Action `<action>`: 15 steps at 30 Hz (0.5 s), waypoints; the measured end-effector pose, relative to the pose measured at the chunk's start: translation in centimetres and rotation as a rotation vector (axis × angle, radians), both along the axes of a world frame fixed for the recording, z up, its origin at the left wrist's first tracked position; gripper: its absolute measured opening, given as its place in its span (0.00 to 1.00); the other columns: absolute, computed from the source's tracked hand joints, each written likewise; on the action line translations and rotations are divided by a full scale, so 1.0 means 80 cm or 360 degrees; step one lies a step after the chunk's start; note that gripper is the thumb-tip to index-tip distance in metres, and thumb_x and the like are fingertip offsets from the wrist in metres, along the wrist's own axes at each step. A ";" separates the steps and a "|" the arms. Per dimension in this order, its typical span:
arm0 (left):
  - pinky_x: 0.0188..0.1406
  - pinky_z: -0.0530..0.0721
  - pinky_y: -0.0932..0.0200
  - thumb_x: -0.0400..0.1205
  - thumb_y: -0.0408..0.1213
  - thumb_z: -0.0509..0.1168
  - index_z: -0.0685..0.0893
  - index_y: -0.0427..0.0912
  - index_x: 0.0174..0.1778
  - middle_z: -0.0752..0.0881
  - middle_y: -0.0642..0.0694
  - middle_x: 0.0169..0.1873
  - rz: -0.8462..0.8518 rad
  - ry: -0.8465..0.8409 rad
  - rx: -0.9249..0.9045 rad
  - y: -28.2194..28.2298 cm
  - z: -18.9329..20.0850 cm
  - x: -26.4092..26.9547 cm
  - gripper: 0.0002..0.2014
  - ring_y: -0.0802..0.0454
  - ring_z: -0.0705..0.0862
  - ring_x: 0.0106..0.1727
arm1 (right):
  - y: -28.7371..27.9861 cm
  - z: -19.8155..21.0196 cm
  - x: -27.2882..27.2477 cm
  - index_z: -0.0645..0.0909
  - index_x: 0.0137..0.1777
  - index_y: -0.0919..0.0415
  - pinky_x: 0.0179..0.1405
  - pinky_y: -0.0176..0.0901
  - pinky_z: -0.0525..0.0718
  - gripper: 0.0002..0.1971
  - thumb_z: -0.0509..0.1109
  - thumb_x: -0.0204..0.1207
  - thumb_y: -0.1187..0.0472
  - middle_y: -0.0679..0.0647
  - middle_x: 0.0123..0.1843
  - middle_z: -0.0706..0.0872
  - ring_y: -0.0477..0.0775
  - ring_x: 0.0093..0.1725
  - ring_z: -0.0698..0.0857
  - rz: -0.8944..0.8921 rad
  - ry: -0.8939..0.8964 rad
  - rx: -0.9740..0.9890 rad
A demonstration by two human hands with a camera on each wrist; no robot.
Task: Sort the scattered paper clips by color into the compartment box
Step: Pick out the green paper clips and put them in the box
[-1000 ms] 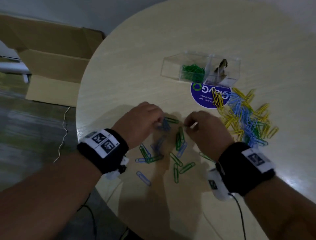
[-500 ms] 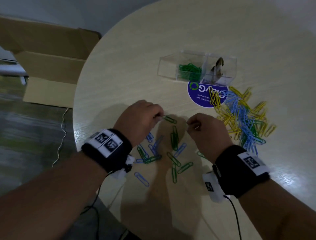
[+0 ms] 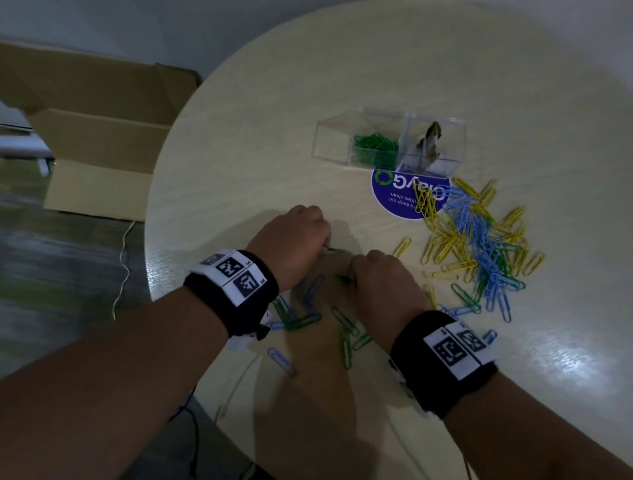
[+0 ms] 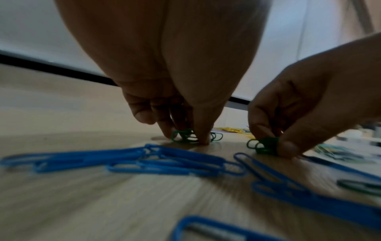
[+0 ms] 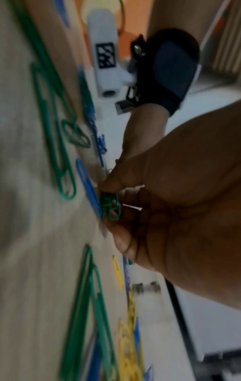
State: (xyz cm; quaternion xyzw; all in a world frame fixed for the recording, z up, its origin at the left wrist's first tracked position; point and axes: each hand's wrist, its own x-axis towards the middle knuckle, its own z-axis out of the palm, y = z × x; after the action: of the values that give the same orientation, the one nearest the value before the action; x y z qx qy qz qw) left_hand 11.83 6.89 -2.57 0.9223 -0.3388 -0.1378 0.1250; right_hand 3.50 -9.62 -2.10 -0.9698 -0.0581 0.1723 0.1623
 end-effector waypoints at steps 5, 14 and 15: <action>0.34 0.73 0.52 0.79 0.34 0.69 0.80 0.43 0.45 0.81 0.43 0.41 0.0037 -0.0045 0.0057 0.007 0.001 0.002 0.04 0.40 0.81 0.41 | -0.009 0.009 0.009 0.79 0.53 0.62 0.42 0.52 0.77 0.09 0.66 0.74 0.62 0.63 0.49 0.83 0.68 0.51 0.82 0.0071 -0.0100 0.0057; 0.29 0.82 0.62 0.79 0.34 0.71 0.85 0.45 0.45 0.85 0.53 0.35 0.0975 0.0330 -0.0915 -0.042 0.061 0.073 0.02 0.53 0.86 0.24 | -0.084 0.065 0.103 0.81 0.44 0.50 0.40 0.47 0.84 0.08 0.73 0.65 0.58 0.50 0.37 0.87 0.56 0.38 0.86 -0.0824 -0.0185 0.0728; 0.26 0.81 0.65 0.79 0.34 0.71 0.85 0.43 0.44 0.84 0.54 0.33 0.1004 0.0313 -0.0960 -0.055 0.066 0.086 0.02 0.54 0.86 0.23 | -0.090 0.069 0.123 0.81 0.43 0.49 0.40 0.54 0.87 0.09 0.72 0.62 0.56 0.51 0.36 0.87 0.58 0.37 0.86 -0.0867 -0.0217 0.0764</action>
State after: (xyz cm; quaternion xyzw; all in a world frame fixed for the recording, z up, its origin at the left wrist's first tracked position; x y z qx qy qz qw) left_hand 18.67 2.51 2.72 0.8852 -0.0526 -0.0751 0.4560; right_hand 13.31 -16.82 3.44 -0.8933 0.1529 0.0393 0.4208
